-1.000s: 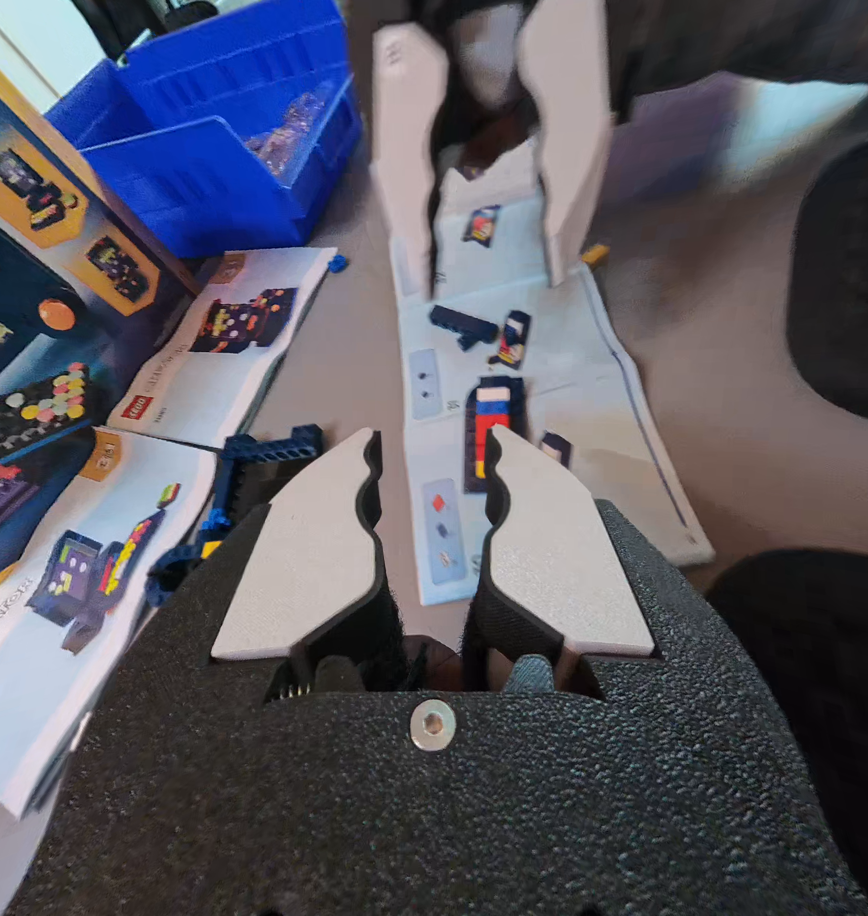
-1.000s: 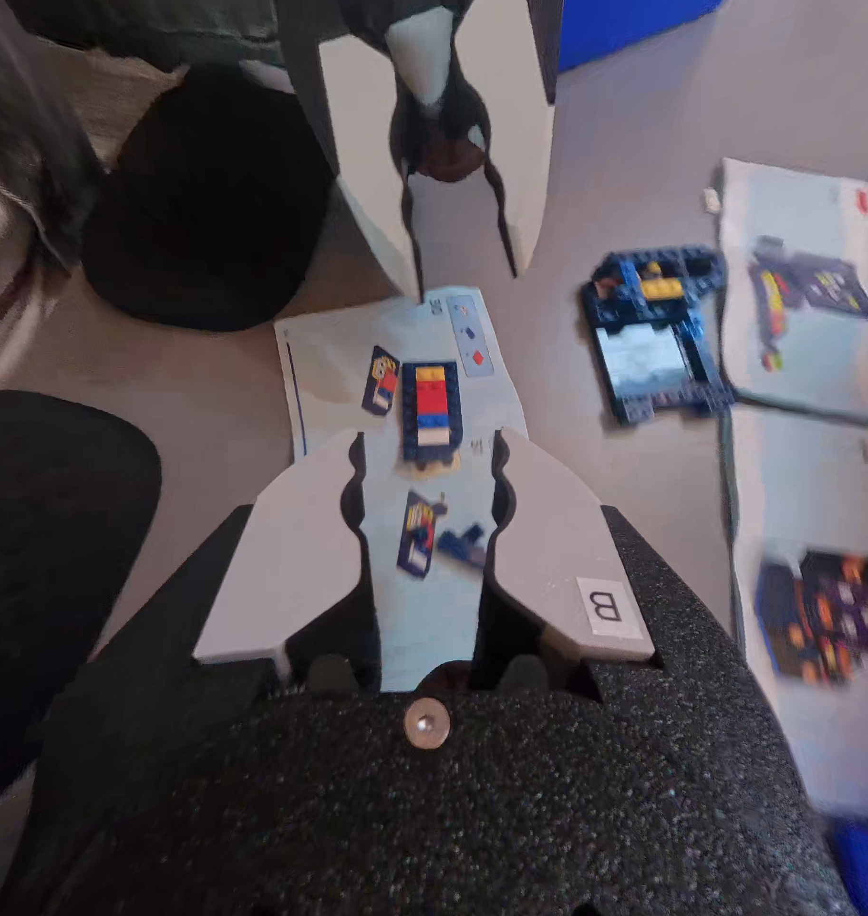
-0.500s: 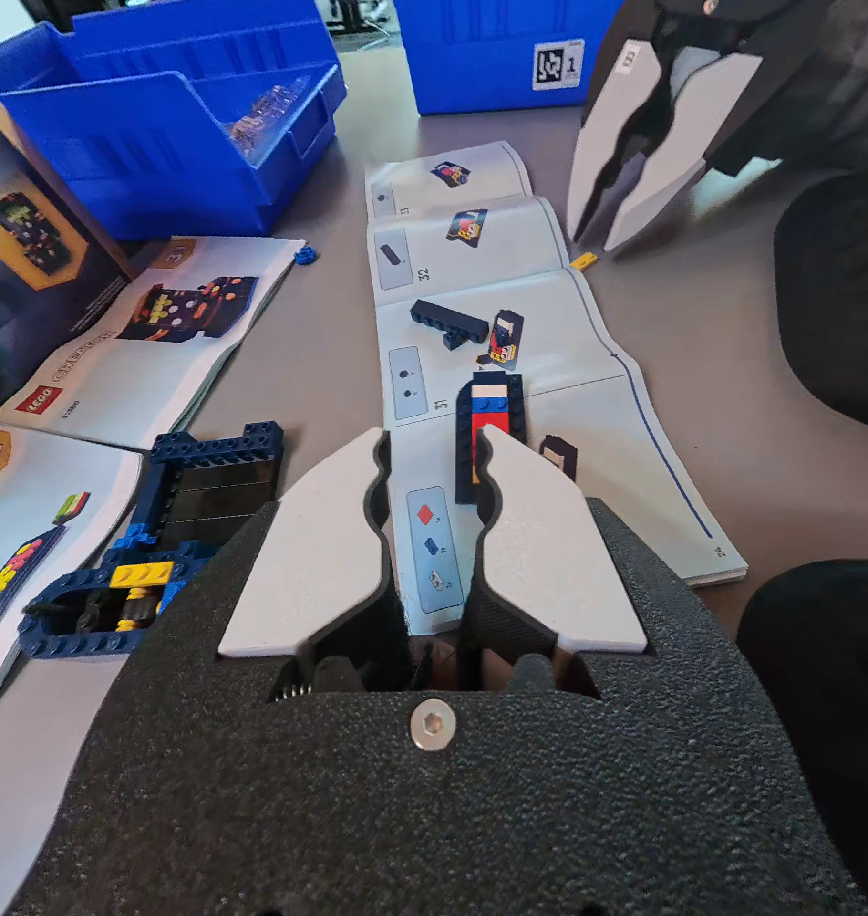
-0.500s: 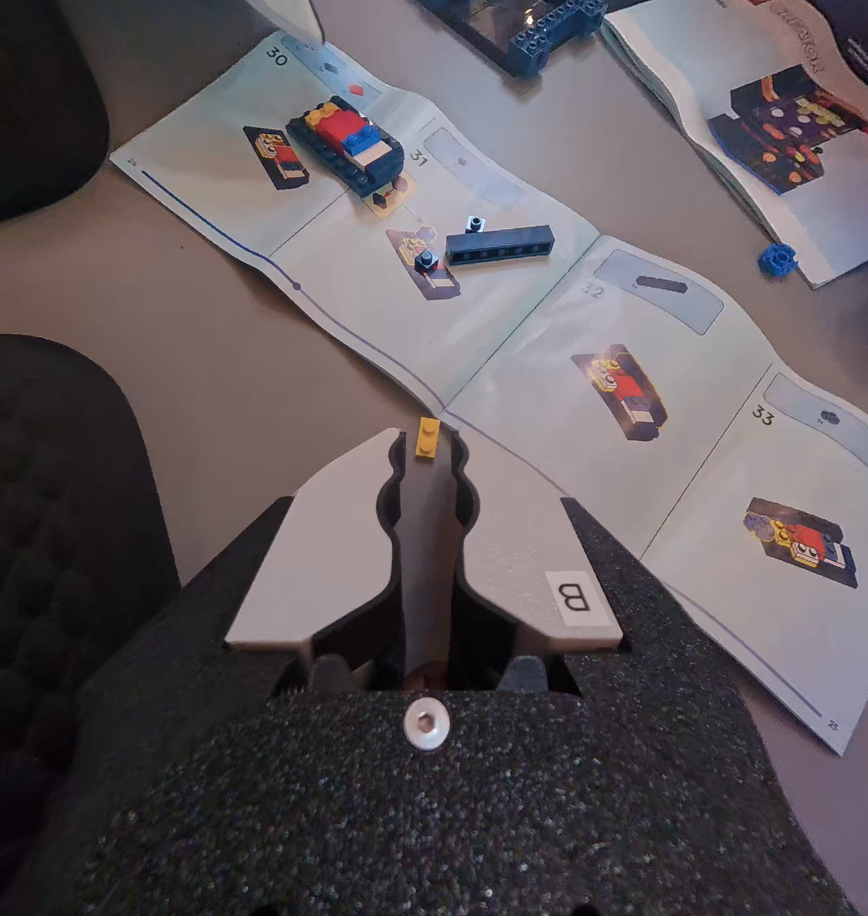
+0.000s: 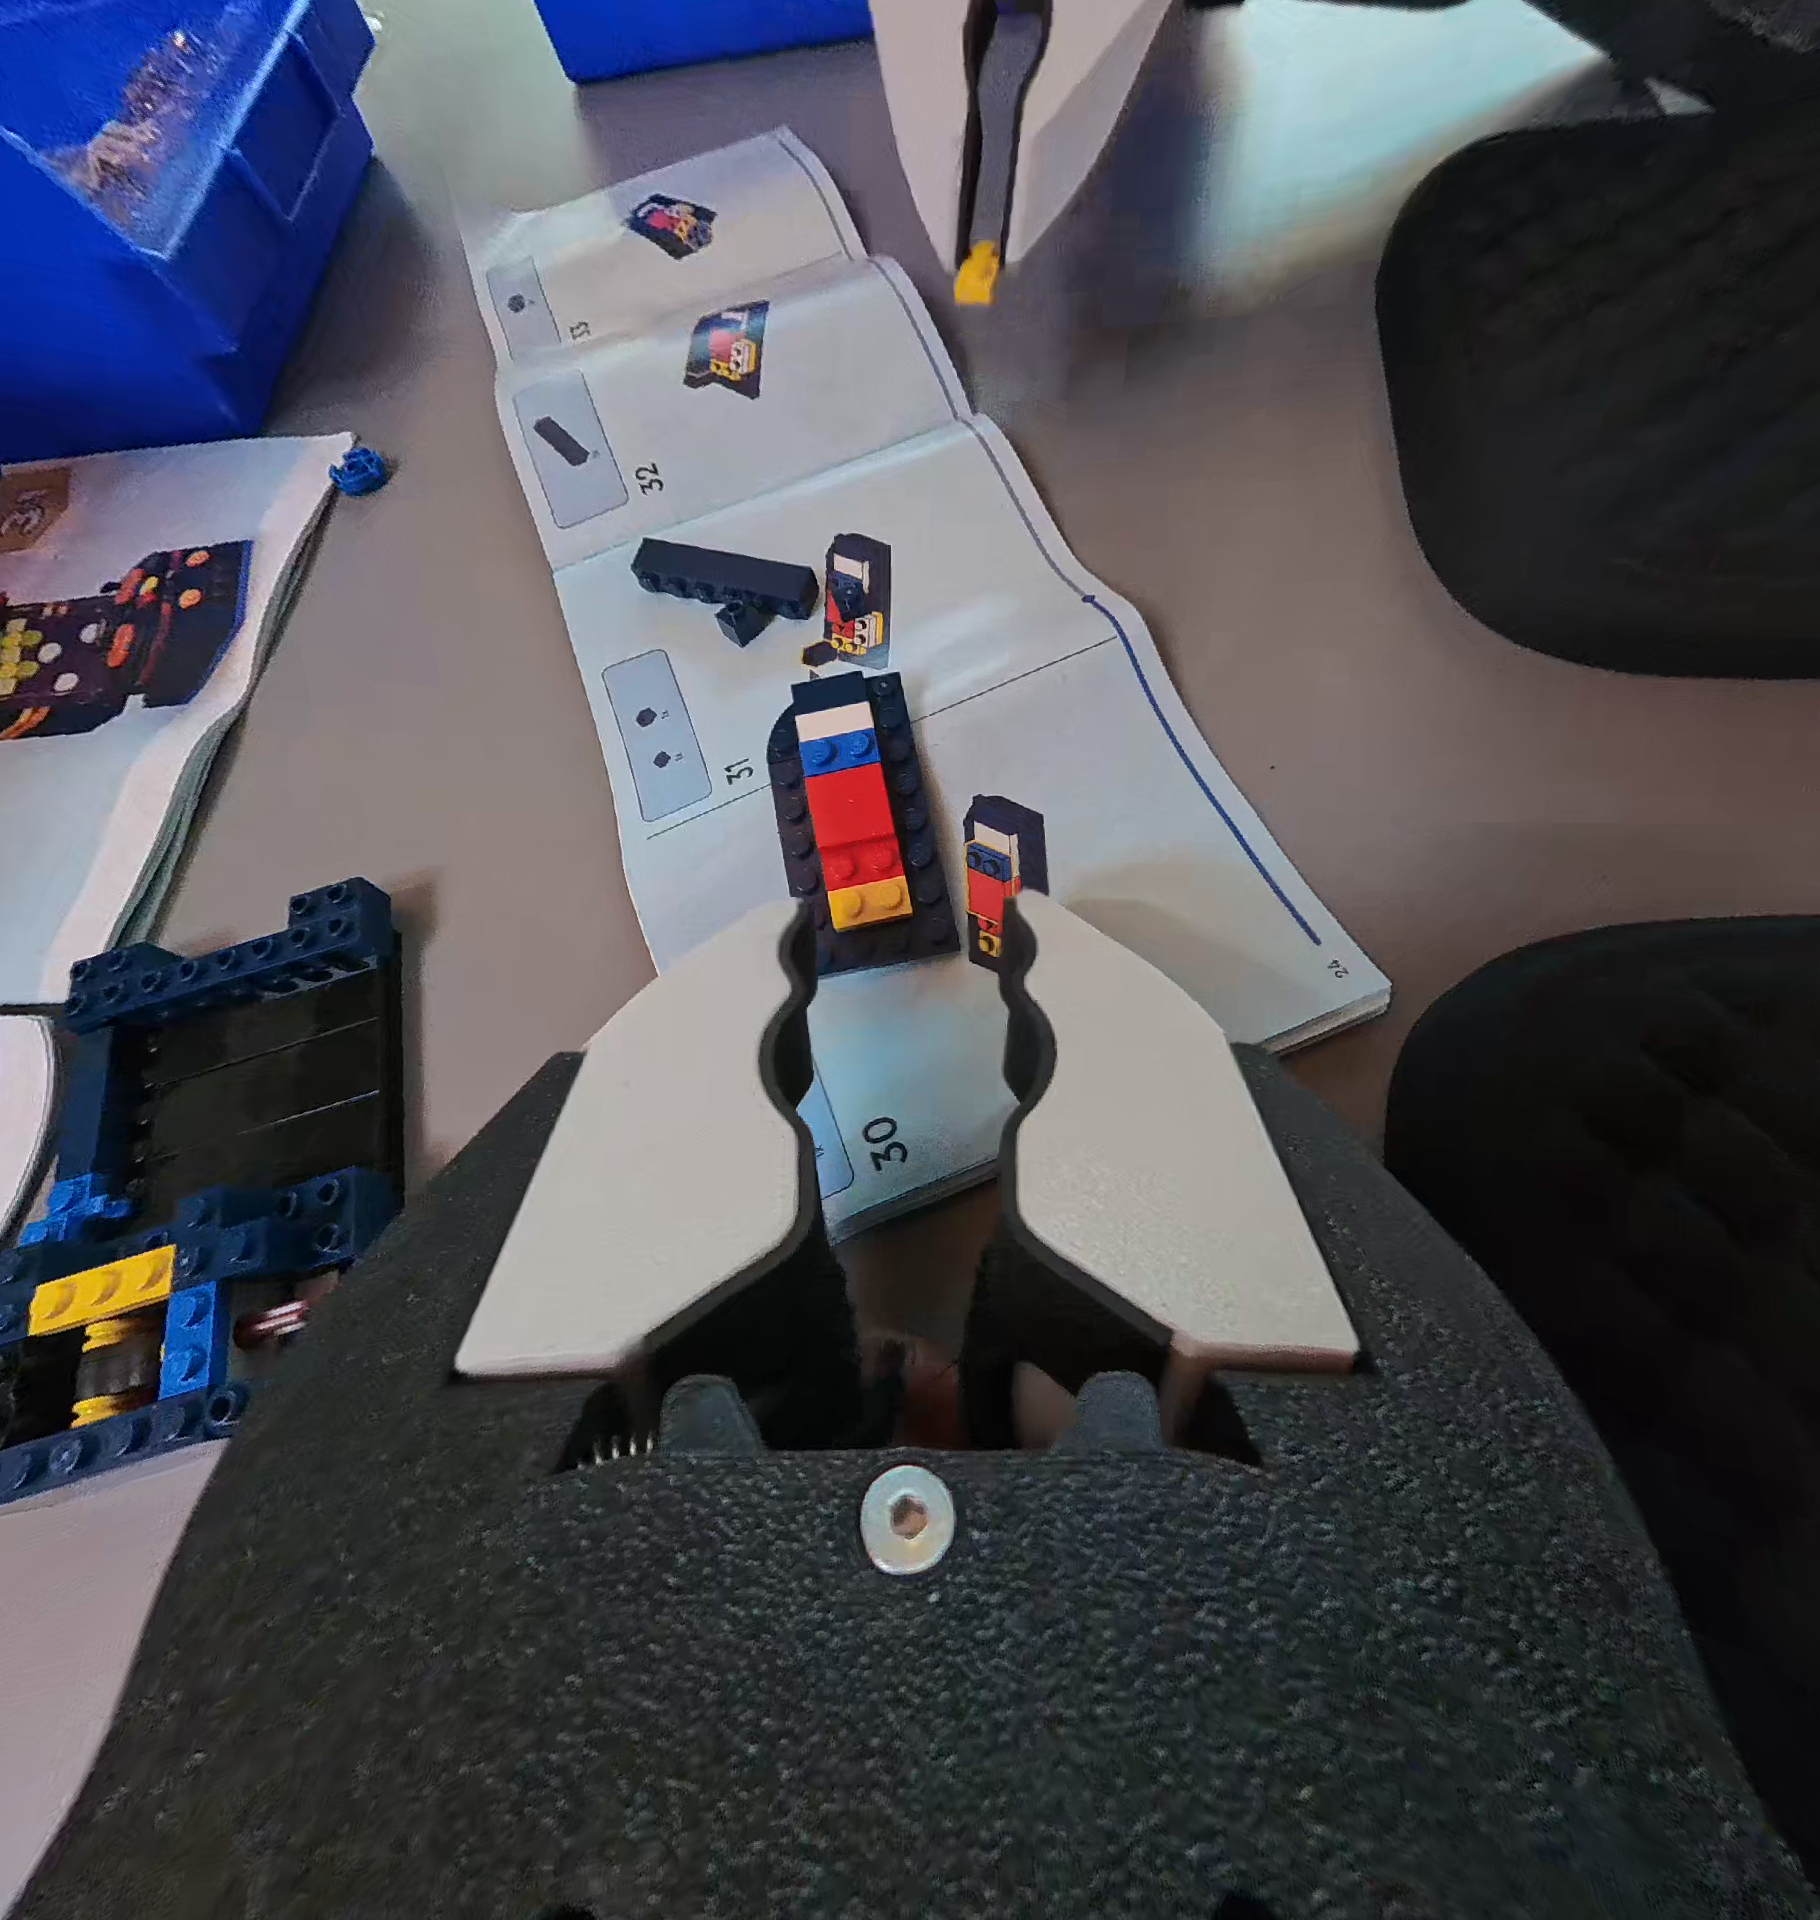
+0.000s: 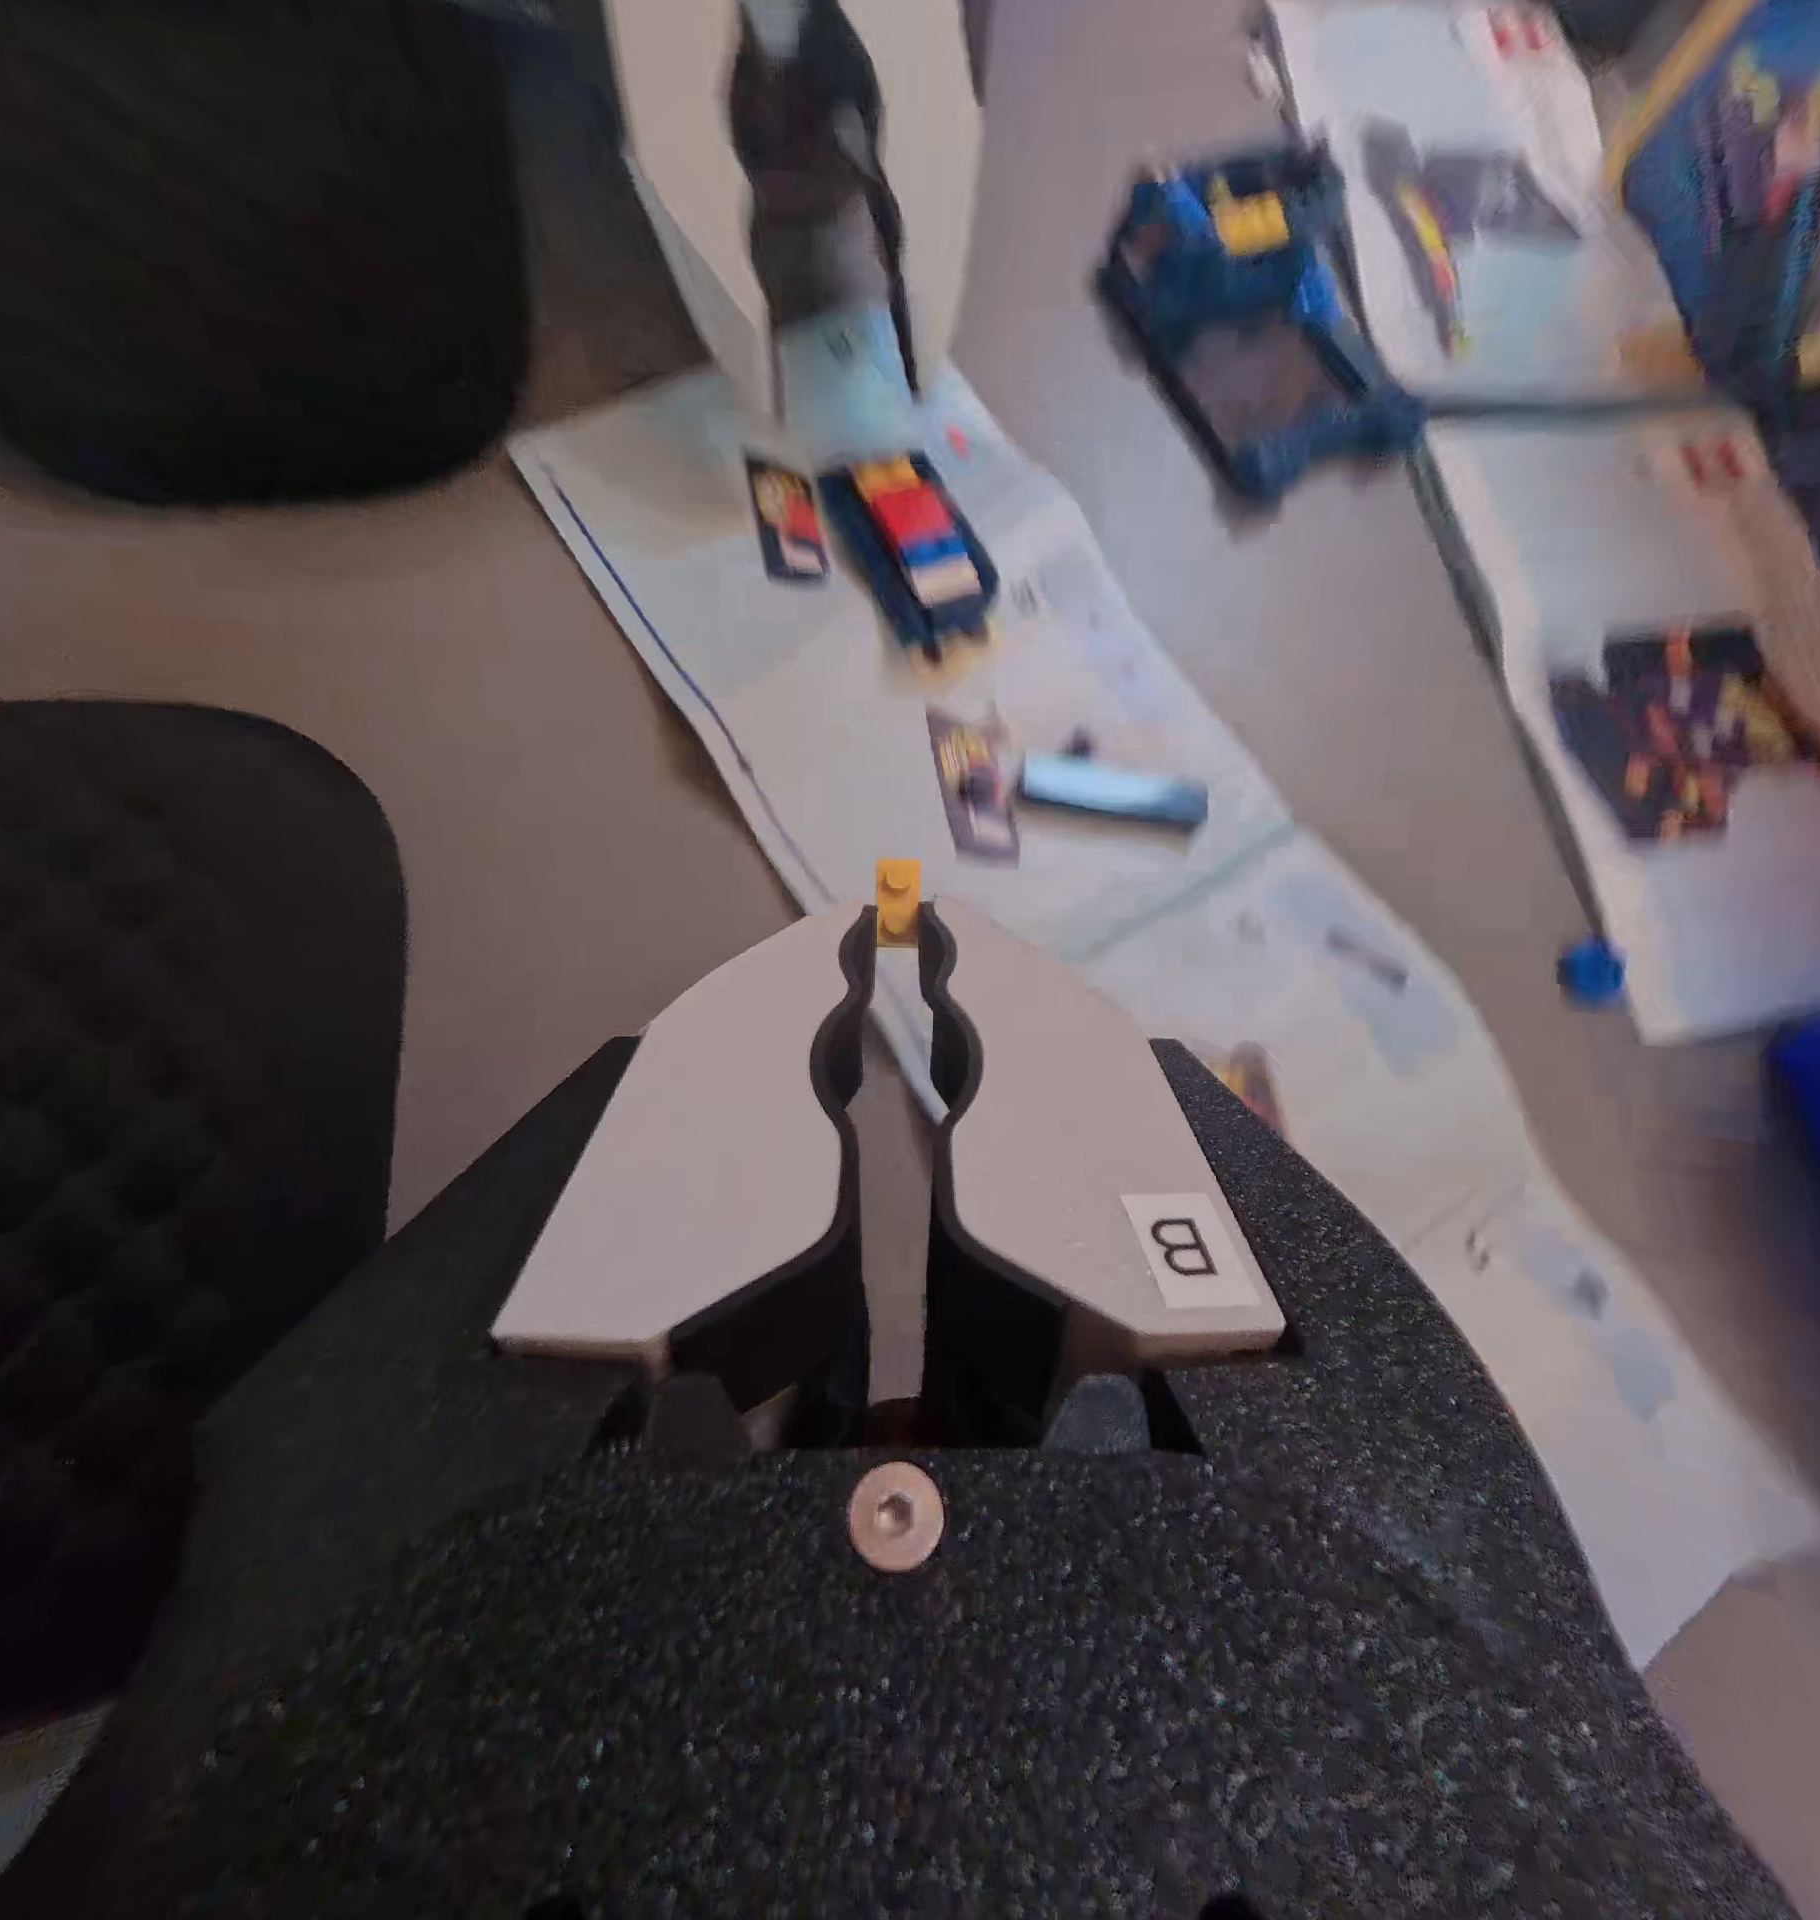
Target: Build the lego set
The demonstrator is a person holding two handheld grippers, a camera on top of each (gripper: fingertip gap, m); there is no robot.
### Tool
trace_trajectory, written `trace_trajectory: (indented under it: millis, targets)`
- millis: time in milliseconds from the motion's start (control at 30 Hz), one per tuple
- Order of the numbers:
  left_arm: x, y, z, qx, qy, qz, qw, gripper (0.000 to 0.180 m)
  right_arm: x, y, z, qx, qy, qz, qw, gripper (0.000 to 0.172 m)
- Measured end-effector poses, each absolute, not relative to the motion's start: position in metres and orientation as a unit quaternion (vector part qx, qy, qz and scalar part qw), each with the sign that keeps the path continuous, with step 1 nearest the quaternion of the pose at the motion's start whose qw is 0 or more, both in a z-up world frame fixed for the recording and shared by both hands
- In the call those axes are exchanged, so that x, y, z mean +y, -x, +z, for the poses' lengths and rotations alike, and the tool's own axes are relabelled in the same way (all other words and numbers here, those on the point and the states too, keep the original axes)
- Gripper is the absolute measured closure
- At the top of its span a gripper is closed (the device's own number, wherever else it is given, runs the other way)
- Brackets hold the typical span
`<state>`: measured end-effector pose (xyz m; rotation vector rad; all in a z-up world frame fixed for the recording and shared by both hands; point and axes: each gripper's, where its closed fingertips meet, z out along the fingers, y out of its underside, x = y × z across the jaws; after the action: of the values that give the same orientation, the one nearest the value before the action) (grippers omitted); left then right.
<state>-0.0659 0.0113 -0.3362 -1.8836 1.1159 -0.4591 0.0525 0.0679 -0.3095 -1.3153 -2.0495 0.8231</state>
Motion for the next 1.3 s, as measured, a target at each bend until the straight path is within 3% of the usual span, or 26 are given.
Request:
trace_trajectory:
  millis: [133, 300, 433, 533, 767, 1300]
  targets:
    - [0.011, 0.066, -0.335, 0.450, 0.754, -0.187, 0.441, 0.153, 0.036, -0.002, -0.289, -0.832, 0.370, 0.331, 0.246, 0.164]
    - [0.006, 0.062, -0.340, 0.472, 0.750, -0.181, 0.426, 0.165, 0.026, 0.044, -0.319, -0.897, 0.290, 0.261, 0.208, 0.164]
    - [0.009, 0.063, -0.343, 0.469, 0.757, -0.170, 0.422, 0.163, 0.023, 0.054, -0.332, -0.906, 0.280, 0.241, 0.206, 0.164]
    - [0.016, 0.067, -0.344, 0.452, 0.770, -0.156, 0.422, 0.150, 0.022, 0.055, -0.334, -0.908, 0.278, 0.234, 0.209, 0.164]
    - [0.016, 0.066, -0.353, 0.474, 0.771, -0.123, 0.408, 0.159, 0.021, 0.055, -0.346, -0.915, 0.282, 0.211, 0.197, 0.164]
    - [0.015, 0.065, -0.354, 0.477, 0.768, -0.122, 0.409, 0.159, 0.027, 0.053, -0.345, -0.916, 0.299, 0.177, 0.199, 0.162]
